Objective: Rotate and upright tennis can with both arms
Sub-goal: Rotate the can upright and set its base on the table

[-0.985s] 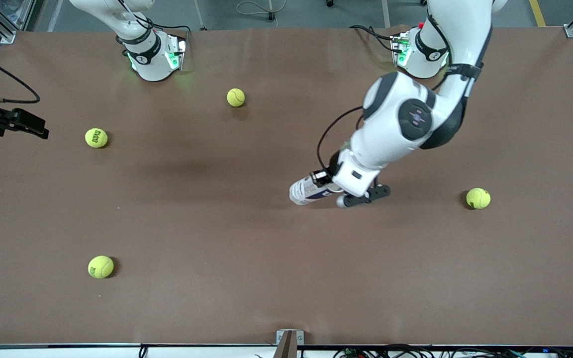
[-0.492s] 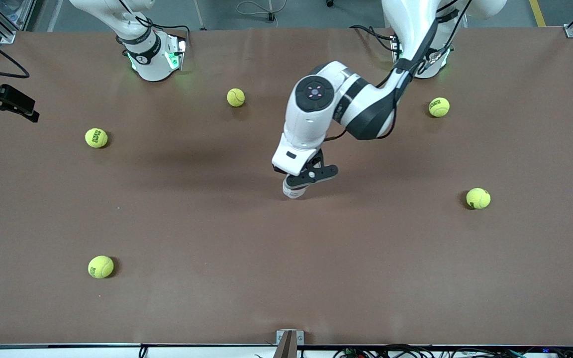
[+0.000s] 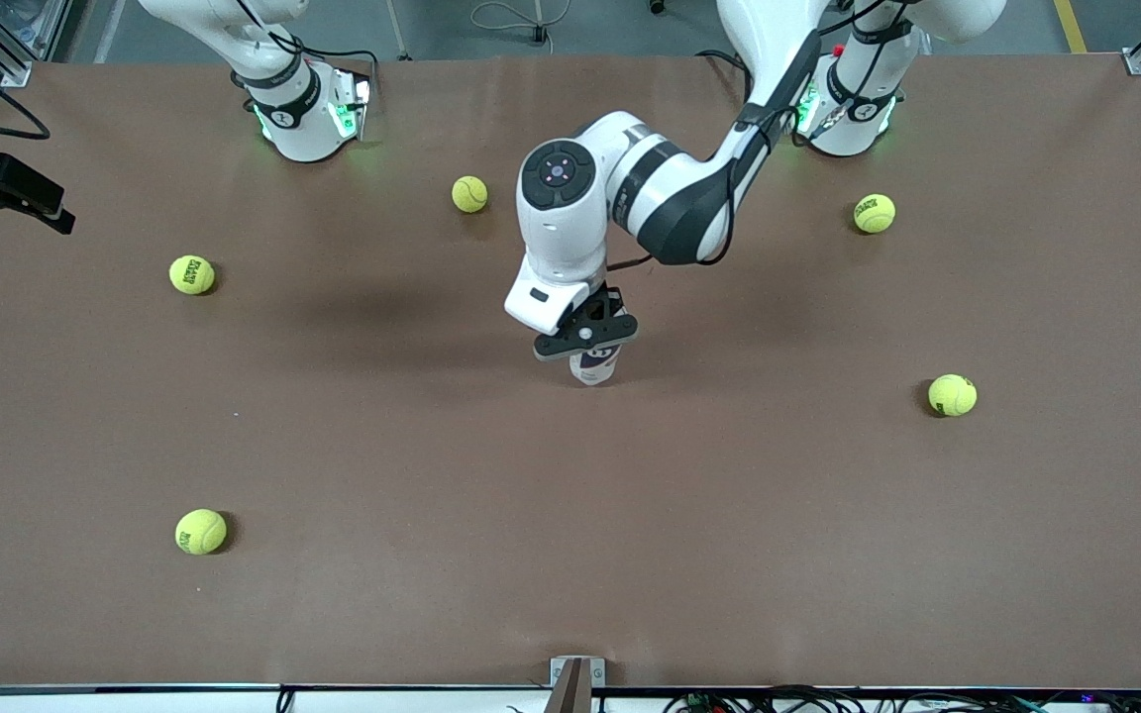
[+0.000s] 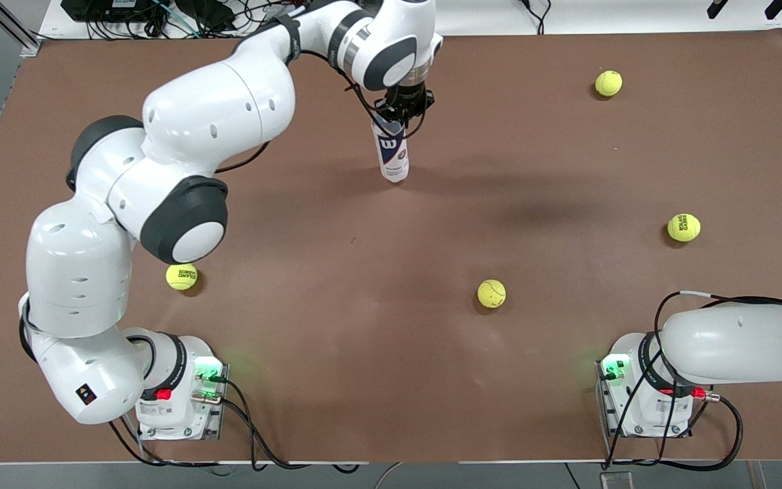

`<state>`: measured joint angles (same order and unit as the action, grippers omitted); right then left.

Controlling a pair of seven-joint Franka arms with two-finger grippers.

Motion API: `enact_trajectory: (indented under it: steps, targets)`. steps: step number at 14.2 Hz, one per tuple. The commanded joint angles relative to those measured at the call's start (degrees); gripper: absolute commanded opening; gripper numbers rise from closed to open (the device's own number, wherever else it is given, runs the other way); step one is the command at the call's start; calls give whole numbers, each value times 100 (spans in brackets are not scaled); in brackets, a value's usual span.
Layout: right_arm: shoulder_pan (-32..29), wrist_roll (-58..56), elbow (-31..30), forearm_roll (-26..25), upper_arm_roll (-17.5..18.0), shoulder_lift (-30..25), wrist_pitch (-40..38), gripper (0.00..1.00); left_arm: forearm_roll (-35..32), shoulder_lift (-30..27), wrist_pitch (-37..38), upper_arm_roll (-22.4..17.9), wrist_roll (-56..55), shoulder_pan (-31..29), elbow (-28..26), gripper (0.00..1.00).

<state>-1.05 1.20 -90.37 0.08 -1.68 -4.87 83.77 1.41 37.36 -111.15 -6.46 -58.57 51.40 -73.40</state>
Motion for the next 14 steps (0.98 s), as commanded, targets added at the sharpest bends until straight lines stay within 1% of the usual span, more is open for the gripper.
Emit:
enact_trajectory:
  steps: [1,6,8,10,12,13,14]
  targets:
    - [-115,-252,-218,150,28,-199,43,100,-123,167,181,-75,-84,115,379,0]
    - [-115,-252,-191,150,19,-199,-62,100,-123,246,155,-66,-76,203,379,1]
    - [-115,-278,-191,150,10,-199,-80,100,-123,290,120,-75,-49,265,379,10]
    - [-106,-278,-191,141,10,-199,-106,100,-123,281,120,-84,12,265,379,34]
    - [-115,-287,-183,97,10,-199,-107,100,-123,264,102,-49,12,256,379,66]
    - [-115,-322,-174,97,-7,-199,-107,100,-123,237,102,-49,4,256,379,77]
    - [-106,-392,-174,97,-94,-190,-107,100,-123,211,102,-57,3,247,379,83]
